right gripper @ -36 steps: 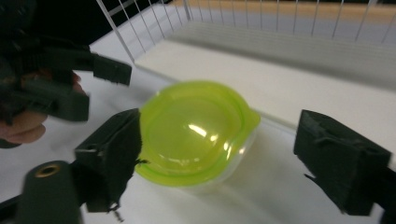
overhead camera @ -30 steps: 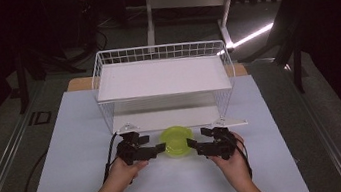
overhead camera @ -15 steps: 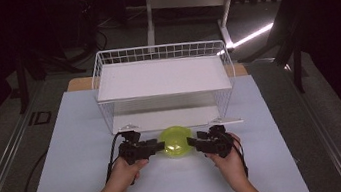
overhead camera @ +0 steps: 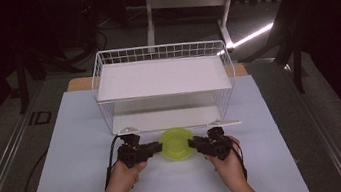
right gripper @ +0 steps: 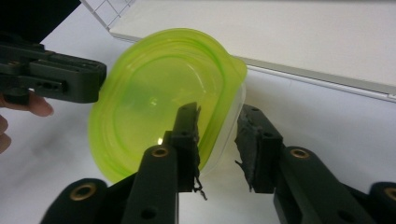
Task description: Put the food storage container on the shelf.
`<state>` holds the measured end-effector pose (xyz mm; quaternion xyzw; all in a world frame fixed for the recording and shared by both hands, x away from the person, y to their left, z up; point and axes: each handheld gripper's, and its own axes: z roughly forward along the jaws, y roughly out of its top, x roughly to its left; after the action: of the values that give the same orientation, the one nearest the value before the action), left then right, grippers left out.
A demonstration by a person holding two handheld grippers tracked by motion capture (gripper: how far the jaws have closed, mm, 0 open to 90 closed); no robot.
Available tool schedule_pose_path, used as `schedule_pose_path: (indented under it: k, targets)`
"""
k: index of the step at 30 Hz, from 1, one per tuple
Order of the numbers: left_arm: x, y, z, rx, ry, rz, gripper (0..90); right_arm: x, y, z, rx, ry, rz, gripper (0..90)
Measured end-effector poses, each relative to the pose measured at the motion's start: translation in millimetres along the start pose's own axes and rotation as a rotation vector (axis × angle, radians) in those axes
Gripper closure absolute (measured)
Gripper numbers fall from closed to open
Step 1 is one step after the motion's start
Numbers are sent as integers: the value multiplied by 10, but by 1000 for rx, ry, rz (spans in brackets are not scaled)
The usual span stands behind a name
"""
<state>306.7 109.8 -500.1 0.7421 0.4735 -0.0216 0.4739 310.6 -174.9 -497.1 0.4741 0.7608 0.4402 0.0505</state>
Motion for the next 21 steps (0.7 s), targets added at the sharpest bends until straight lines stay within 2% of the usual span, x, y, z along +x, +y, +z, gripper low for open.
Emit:
schedule_pose_path:
  k: [3,7,9,14,16,19,21]
  targets:
    - [23,5,8,-19,4,-21,670,0,-10,-3,-2,-7,5,705]
    - [46,32,16,-15,10,-60,646,-6,-12,-2,-3,-1,13,707]
    - [45,40,14,-18,17,-59,633,-9,-9,0,-1,-3,16,707]
    - [56,42,33,-3,-7,-79,620,-11,-17,-1,-2,3,24,709]
    - [50,37,56,19,-16,-83,615,-11,-16,-2,-1,6,26,718]
    - [15,13,100,37,-32,-62,659,5,-14,-2,-4,19,26,743]
    - [-7,11,94,27,-15,-53,696,23,-12,-6,0,12,20,739]
